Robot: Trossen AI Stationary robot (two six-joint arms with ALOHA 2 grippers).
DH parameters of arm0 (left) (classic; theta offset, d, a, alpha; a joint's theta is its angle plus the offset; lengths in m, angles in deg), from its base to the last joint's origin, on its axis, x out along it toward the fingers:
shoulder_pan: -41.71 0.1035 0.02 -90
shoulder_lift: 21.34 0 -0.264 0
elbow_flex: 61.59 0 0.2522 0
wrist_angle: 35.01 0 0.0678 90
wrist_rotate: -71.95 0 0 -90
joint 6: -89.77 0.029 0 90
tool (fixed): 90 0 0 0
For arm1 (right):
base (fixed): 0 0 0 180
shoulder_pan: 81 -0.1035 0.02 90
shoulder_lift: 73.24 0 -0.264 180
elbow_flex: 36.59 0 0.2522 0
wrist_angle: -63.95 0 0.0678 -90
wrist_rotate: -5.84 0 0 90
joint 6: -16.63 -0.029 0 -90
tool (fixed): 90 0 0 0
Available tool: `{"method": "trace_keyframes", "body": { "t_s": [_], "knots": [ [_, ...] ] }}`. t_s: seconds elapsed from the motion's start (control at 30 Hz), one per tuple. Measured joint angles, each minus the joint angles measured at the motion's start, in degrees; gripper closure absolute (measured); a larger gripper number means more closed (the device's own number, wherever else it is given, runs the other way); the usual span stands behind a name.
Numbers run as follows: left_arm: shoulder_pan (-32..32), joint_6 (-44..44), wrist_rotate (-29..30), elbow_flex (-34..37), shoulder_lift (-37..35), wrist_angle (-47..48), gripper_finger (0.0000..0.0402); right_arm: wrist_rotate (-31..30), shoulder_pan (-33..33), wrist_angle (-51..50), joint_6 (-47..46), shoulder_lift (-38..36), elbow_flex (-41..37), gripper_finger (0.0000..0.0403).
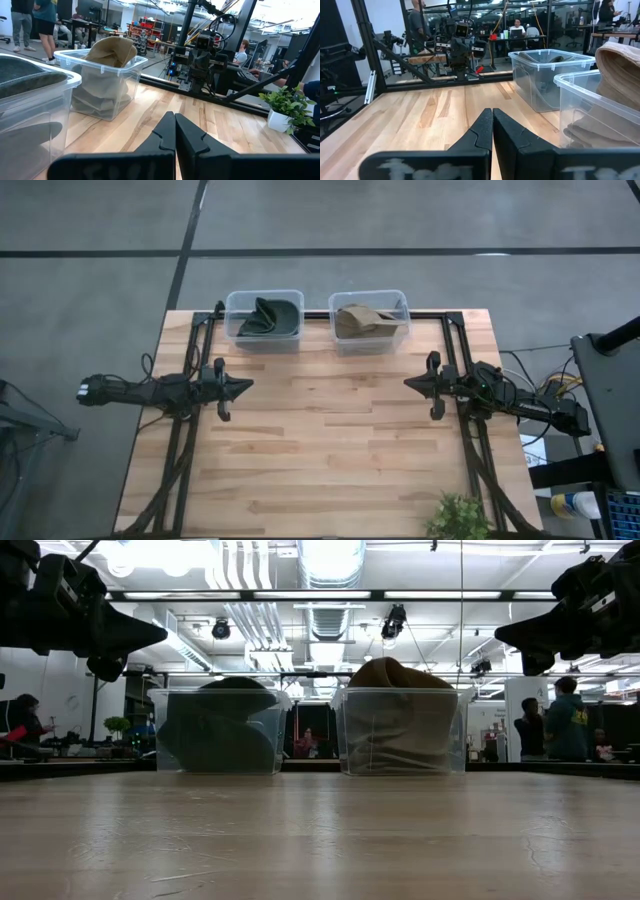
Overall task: Pick & Place hat
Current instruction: Return to Home Position
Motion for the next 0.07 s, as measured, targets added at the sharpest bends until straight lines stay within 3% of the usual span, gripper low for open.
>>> {"method": "trace_keyframes", "body": {
  "t_s": [0.07],
  "knots": [
    [0.0,0.0,0.0,0.0,0.0,0.0,0.0402,0.0,0.0,0.0,-0.3,0.0,0.0,0.0394]
  ]
}}
